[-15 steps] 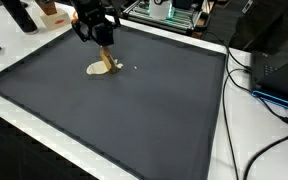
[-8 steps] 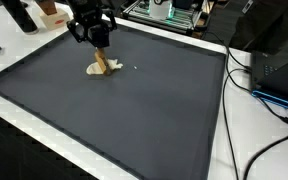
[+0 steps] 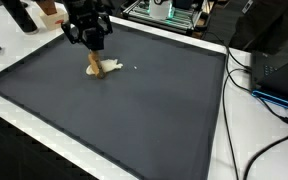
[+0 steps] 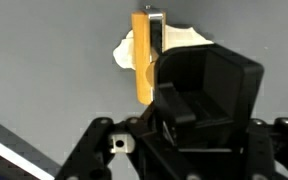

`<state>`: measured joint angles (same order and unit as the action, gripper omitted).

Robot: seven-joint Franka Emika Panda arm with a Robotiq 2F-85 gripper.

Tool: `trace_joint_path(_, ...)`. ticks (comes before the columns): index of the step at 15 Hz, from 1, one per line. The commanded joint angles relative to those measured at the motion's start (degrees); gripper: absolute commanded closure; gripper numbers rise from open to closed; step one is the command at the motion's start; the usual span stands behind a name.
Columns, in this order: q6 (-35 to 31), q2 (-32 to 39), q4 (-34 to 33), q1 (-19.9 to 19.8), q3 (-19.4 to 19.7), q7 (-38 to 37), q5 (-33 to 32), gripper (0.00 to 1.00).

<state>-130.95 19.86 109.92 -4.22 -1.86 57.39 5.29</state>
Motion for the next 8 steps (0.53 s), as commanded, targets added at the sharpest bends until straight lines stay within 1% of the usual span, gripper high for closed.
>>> trace_joint_path(1, -2.7, 0.7, 0.4, -0.4, 0.0, -1.8, -1.9, 0.77)
trace_joint_path(8, -5.8, 0.8, 0.5, -0.8, 0.1, -3.9, -2.0, 0.77)
